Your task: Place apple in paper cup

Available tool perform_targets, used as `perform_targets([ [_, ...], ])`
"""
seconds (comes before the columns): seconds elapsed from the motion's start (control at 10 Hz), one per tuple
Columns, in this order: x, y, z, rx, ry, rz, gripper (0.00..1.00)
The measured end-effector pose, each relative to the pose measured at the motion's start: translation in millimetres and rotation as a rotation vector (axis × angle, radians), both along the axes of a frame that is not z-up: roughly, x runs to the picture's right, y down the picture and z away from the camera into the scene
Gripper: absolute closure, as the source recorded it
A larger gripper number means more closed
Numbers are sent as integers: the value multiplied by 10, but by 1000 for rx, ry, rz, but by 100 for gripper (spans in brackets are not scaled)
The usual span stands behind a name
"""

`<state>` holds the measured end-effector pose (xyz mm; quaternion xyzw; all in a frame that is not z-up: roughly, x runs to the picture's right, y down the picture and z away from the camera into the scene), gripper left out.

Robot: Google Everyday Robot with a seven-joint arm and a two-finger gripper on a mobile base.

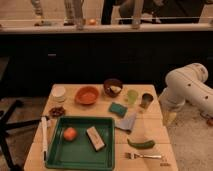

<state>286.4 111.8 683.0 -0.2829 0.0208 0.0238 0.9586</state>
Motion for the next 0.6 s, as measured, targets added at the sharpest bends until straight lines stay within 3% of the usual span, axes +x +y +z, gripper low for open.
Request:
perform_targets([
  [0.4, -1, 7, 1, 4, -3, 0, 20],
  [0.6, -119, 157, -28, 13, -28, -8, 20],
])
